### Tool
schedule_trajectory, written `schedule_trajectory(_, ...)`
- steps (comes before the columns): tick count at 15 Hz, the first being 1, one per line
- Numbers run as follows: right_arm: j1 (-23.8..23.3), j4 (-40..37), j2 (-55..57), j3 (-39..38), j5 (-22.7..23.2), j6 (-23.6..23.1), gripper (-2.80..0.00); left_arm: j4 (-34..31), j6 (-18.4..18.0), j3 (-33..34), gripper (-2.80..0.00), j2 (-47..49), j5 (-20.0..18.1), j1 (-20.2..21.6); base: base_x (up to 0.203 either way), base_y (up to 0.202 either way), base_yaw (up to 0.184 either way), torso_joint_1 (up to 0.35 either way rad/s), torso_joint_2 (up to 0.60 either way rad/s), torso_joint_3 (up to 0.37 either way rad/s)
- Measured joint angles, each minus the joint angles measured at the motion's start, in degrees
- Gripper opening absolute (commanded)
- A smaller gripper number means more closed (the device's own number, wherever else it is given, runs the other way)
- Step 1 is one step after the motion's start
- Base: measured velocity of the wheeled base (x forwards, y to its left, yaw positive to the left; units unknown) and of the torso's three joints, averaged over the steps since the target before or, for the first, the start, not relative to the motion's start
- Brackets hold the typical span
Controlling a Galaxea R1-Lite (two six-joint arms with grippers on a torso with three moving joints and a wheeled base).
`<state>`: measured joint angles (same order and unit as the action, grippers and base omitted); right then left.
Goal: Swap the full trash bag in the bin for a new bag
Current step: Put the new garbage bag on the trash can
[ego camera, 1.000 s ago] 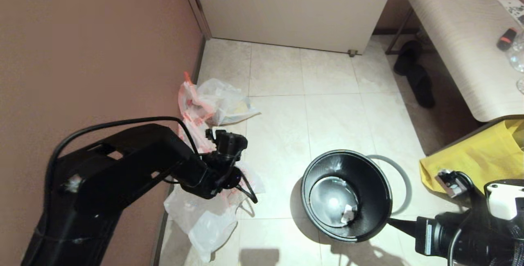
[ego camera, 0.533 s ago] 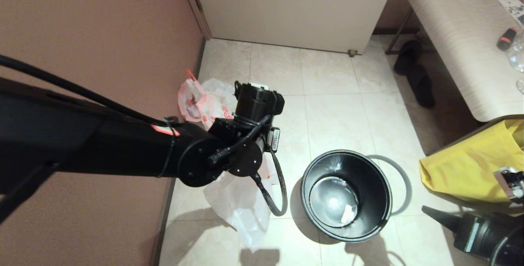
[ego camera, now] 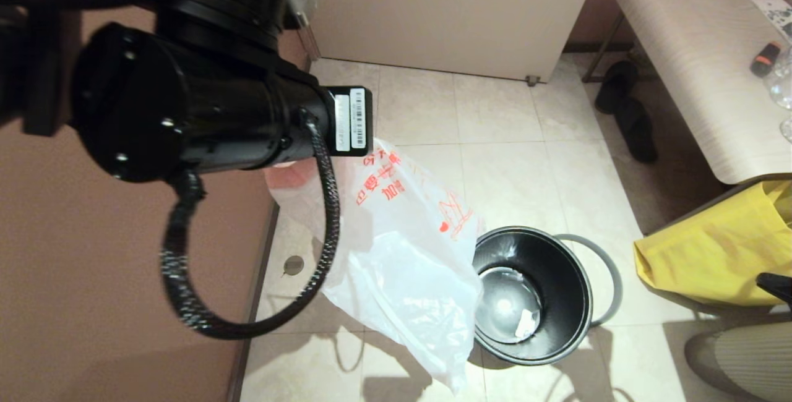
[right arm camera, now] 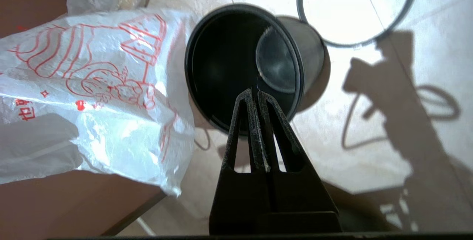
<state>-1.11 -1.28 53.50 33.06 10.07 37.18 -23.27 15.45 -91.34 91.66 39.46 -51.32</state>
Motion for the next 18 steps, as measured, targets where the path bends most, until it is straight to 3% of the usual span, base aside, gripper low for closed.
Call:
schedule_trajectory(2, -0.4, -12.6, -2.1, 5.2, 0.7, 1.0, -2.8, -1.3, 1.2, -0.7, -2.8, -3.4, -4.1, -2.3, 0.0, 0.0, 0.0, 0.0, 0.0, 0.0)
schedule_trajectory(4, -0.6, -19.8, -1.5, 8.6, 0.6, 1.1, -2.8, -3.0, 3.8, -3.2, -2.8, -4.6, -8.0, -4.3, 0.0, 0.0, 0.0, 0.0, 0.0, 0.0)
schedule_trajectory(8, -1.4, -21.8, 2.6, 12.5, -0.2, 2.6, -2.8, -11.3, 6.7, -17.2, -2.8, -2.7, -15.4, -5.9, 0.0, 0.0, 0.0, 0.0, 0.0, 0.0)
schedule_trajectory(10, -2.3, -21.4, 4.9, 13.2, -0.4, 4.5, -2.8, -16.4, 9.8, -20.0, -2.8, -0.7, -17.5, -6.4, 0.0, 0.0, 0.0, 0.0, 0.0, 0.0)
schedule_trajectory(12, -3.1, -21.4, 6.4, 13.3, -0.1, 4.9, -2.8, -17.8, 15.2, -20.3, -2.8, 0.5, -24.4, -5.8, 0.0, 0.0, 0.0, 0.0, 0.0, 0.0)
schedule_trajectory(15, -3.3, -21.4, 7.3, 12.8, 0.0, 5.0, -2.8, -17.6, 20.6, -20.0, -2.8, 2.2, -38.2, -0.9, 0.0, 0.0, 0.0, 0.0, 0.0, 0.0)
schedule_trajectory(18, -3.4, -21.3, 7.5, 12.7, -0.1, 5.0, -2.8, -16.3, 25.1, -19.9, -2.8, 4.4, -45.6, 2.0, 0.0, 0.0, 0.0, 0.0, 0.0, 0.0)
